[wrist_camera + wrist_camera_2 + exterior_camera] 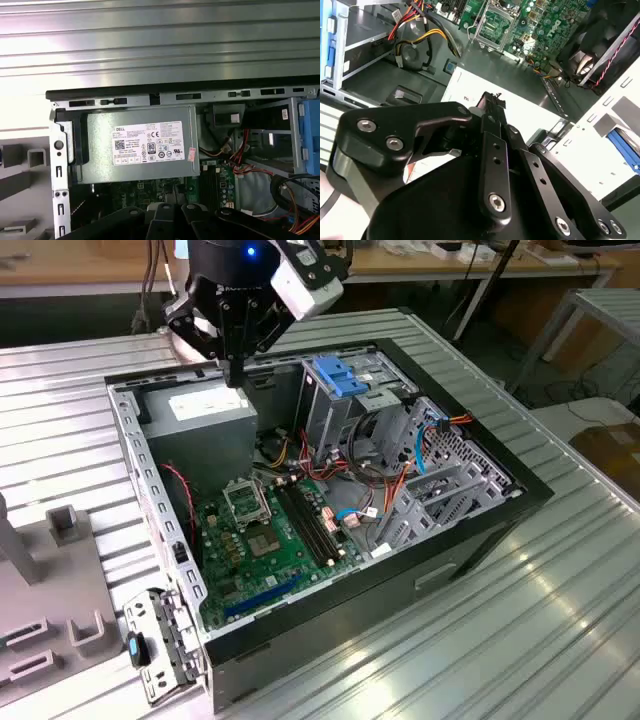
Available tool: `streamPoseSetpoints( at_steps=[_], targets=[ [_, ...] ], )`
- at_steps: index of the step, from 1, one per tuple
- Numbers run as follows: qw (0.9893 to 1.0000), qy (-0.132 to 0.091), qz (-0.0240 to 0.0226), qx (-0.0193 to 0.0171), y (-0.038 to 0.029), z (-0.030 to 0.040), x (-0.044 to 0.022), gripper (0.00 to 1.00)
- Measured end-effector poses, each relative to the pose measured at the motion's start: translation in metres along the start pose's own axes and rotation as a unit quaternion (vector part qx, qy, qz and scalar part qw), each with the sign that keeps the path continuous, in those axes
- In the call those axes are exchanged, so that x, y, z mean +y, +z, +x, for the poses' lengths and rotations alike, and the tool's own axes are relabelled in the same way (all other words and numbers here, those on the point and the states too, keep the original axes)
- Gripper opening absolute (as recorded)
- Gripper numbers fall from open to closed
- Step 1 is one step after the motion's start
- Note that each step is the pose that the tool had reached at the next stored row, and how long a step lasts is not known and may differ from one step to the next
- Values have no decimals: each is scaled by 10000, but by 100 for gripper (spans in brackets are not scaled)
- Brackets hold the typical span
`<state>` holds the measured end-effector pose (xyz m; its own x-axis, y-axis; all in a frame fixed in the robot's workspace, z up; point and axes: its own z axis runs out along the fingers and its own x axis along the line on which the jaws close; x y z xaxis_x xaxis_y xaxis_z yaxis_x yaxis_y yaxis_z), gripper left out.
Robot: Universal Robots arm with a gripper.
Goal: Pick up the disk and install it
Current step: 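Reach for the disk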
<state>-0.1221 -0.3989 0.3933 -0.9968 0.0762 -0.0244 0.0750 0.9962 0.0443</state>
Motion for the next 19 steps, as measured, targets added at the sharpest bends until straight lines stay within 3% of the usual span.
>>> streamPoseSetpoints(
  at_steps=[8, 14, 19],
  targets=[
    [10000, 0, 0, 0, -10, 365, -28, 11],
    [10000, 0, 0, 0, -15, 543, -41, 11],
    [10000, 1, 0, 0, -18, 645, -49, 11]
  ],
)
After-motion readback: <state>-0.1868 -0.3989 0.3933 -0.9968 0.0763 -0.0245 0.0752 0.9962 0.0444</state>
